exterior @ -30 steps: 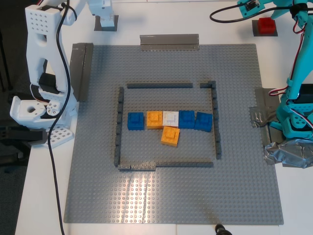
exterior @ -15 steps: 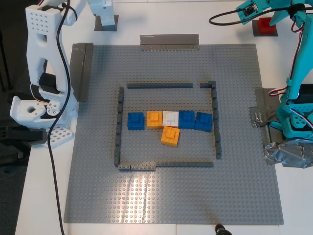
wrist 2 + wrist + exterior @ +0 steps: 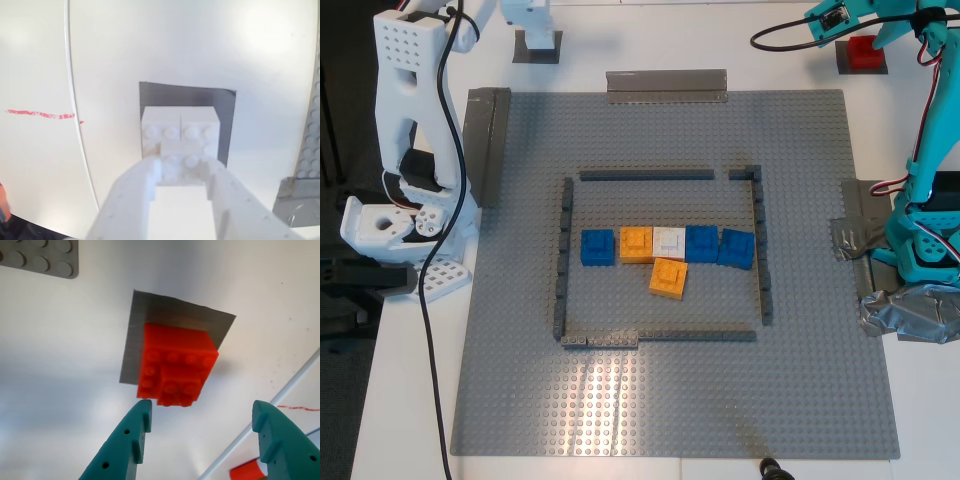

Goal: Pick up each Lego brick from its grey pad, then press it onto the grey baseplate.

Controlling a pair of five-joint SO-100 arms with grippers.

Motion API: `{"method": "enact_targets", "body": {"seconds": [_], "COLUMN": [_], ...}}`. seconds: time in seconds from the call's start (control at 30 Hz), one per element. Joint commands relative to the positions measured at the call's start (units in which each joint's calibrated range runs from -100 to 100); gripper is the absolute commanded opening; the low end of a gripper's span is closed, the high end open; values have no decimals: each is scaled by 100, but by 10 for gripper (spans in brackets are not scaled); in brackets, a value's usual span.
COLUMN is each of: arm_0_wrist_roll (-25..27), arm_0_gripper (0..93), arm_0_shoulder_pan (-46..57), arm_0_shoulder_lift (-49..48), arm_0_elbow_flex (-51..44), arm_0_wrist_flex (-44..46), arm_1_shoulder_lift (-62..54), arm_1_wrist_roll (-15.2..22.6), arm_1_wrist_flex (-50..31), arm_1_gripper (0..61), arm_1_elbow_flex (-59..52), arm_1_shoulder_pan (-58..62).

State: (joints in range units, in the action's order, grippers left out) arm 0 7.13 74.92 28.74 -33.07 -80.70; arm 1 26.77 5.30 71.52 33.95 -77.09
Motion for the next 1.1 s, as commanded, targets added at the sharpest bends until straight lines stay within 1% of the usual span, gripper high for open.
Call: {"method": "enact_targets", "body": {"seconds": [0.0, 0.07, 0.17, 0.37, 0.4, 0.47, 0.5, 0.6, 0.67, 0.83, 0.9, 1.07], "arm_0_wrist_roll": [-3, 2, 2, -3, -3, 2, 27, 7, 2, 17, 27, 41], "arm_0_gripper": [223, 210, 165, 143, 118, 24, 0, 0, 0, 0, 0, 0], "arm_0_shoulder_pan": [42, 49, 71, 93, 93, 100, 85, 71, 64, 27, 6, -190], "arm_0_shoulder_lift": [36, 96, 122, 113, 113, 113, 113, 113, 104, 1, -127, -642], "arm_0_elbow_flex": [34, 52, 52, 7, -2, -20, -20, -20, -20, -65, -92, -110], "arm_0_wrist_flex": [14, 22, -2, 22, 22, 22, 22, 14, 6, -43, -83, -531], "arm_1_shoulder_lift": [-1295, -1621, -2136, -3158, -3304, -3570, -3767, -4445, -4840, -5544, -5690, -5836], "arm_1_wrist_roll": [-445, -596, -733, -728, -728, -699, -699, -669, -684, -684, -694, -767], "arm_1_wrist_flex": [204, 212, 130, -114, -114, -114, -163, -472, -504, -252, -73, 472], "arm_1_gripper": [2, 2, 2, 2, 2, 1, 1, 1, 1, 1, 1, 1], "arm_1_elbow_flex": [321, 68, -483, -1729, -1882, -2198, -2451, -3381, -3842, -4690, -4880, -5178], "arm_1_shoulder_pan": [226, 328, 531, 974, 1061, 1256, 1358, 1684, 1938, 2678, 3034, 3904]}}
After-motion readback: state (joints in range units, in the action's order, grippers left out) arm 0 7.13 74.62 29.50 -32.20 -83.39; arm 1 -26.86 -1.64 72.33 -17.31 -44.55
